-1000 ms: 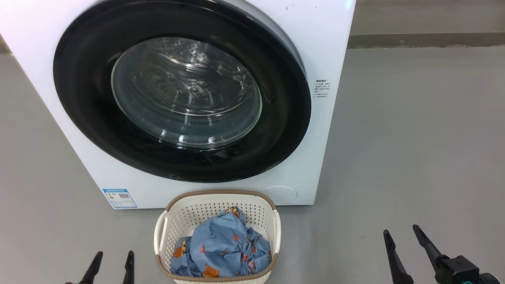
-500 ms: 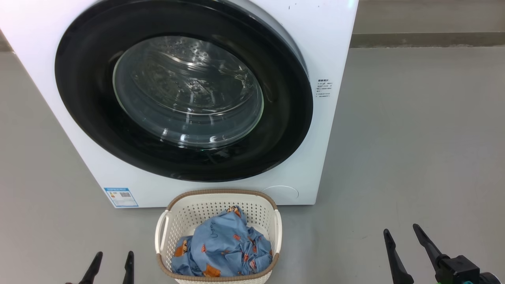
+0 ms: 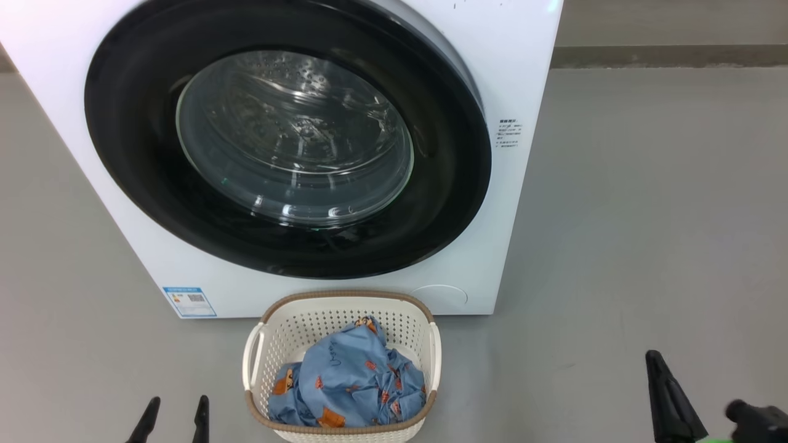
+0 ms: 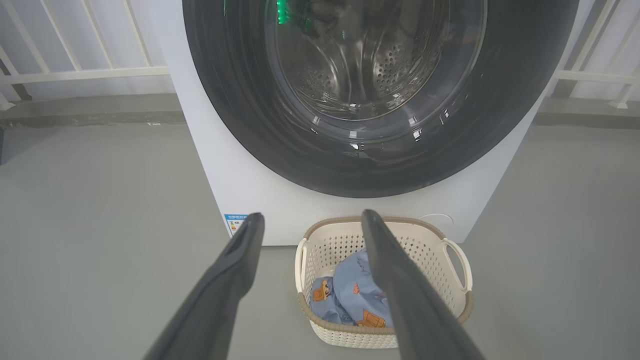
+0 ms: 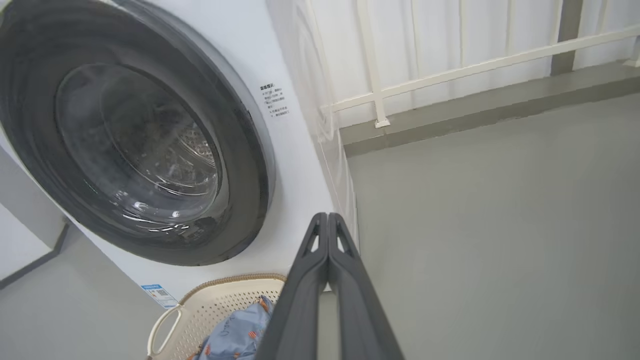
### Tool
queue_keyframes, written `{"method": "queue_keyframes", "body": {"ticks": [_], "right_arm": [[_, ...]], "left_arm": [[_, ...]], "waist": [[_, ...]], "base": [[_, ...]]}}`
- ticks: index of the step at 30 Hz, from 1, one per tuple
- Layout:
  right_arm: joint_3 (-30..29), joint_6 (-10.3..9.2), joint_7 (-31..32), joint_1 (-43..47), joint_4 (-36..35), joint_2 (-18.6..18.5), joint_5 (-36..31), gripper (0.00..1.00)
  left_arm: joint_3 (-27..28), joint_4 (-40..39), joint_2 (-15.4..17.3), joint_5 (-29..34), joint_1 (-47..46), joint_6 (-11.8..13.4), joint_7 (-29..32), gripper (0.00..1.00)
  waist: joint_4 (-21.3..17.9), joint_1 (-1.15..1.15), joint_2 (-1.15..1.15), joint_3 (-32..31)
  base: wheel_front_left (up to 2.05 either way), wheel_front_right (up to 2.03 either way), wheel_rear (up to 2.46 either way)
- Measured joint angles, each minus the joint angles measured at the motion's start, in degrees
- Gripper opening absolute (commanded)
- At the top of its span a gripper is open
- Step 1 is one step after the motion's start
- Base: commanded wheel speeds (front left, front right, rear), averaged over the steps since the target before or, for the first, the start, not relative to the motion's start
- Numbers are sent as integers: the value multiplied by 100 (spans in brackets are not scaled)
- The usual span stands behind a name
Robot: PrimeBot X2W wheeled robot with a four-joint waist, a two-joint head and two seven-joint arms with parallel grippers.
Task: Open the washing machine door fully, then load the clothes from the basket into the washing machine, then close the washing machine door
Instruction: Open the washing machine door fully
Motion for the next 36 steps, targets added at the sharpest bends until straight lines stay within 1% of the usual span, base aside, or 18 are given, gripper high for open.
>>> {"method": "queue_keyframes", "body": {"ticks": [3, 4, 7, 9, 16, 18, 20, 22, 24, 27, 29, 36], "right_arm": [[-59, 0, -1, 0, 154, 14, 1091, 0], [-93, 0, -1, -1, 180, 16, 1361, 0], [-258, 0, -1, -6, 267, 18, 2026, 0], [-414, 0, -1, -31, 358, 24, 2632, 0], [-1003, 0, -3, -342, 880, 27, 4306, 0], [-1059, 0, -23, -470, 1034, 20, 4667, 0], [-1118, 0, -44, -630, 1202, 30, 5168, 0], [-1146, 0, -44, -771, 1365, -70, 5637, 0], [-1228, 0, -44, -907, 1527, -286, 6123, 0], [-1415, -1, -45, -1138, 1694, -642, 6536, 0], [-1481, 0, -45, -1338, 1780, -815, 6647, 0], [-1566, -1, 49, -2013, 1783, -1031, 7217, 0]], "left_arm": [[-1, -1, -3, -4, 34, 0, 0, 100], [-2, -2, -3, -18, 34, 0, 0, 100], [-5, -3, -2, -104, 34, 0, 0, 100], [-14, -10, 0, -109, 34, 0, 1, 100], [-146, -56, 1, -160, 32, 0, 0, 100], [-169, -99, 5, -163, 32, 0, 0, 100], [-205, -132, 5, -194, 33, 0, 0, 100], [-291, -152, 10, -221, 34, 0, 0, 100], [-393, -186, 14, -236, 34, 0, 0, 100], [-493, -246, 71, -288, 33, 0, -13, 100], [-497, -321, 112, -333, 33, 0, -15, 100], [-579, -548, 174, -477, 34, 0, -24, 100]], "waist": [[14, 0, 0, 60], [20, 0, 0, 75], [48, 0, 0, 114], [71, 0, 0, 143], [182, 0, 0, 228], [203, 0, 0, 268], [215, 0, 0, 314], [233, 0, 0, 373], [258, 0, 0, 447], [300, 0, 0, 587], [322, 0, 0, 696], [354, 0, 0, 1088]], "base": [[0, 0, 0], [0, 0, 0], [0, 0, 0], [0, 0, 0], [0, 0, 0], [0, 0, 0], [0, 0, 0], [0, 0, 0], [0, 0, 0], [0, 0, 0], [0, 0, 0], [0, 0, 0]]}}
